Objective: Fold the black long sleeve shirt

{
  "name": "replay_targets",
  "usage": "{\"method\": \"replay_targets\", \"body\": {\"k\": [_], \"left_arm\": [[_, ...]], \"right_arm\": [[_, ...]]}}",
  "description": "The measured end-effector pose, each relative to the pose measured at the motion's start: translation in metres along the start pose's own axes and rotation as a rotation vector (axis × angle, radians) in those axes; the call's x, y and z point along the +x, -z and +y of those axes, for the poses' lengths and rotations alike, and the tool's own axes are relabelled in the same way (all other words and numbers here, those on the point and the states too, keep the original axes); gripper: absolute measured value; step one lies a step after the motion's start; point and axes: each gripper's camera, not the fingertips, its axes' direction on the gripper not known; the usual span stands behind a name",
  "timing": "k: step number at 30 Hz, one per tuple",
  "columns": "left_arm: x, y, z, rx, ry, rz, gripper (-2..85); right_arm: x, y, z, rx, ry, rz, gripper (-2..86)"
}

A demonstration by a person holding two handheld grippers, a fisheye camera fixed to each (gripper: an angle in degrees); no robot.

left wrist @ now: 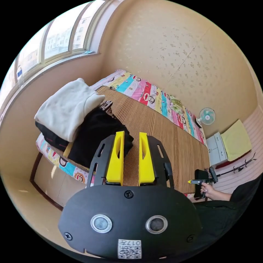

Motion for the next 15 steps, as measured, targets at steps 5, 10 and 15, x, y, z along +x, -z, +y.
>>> {"method": "replay_targets", "body": {"k": [5,10,15], "left_arm": [[0.112,0.002,-0.031,0.127,-0.288,0.158,5.0],[0.213,0.0,-0.018,0.156,-0.425,0.352,-0.2],[0.299,-0.015,0.008,0.098,-0.394,0.588,-0.5]], "right_arm": [[0.106,0.085,0.085,0.287,-0.245,0.021,0.5],[0.182,0.077,0.154,0.345,-0.476,-0.047,0.5],[0.256,0.048,0.213,0.409,-0.703,-0.262,1.2]]}}
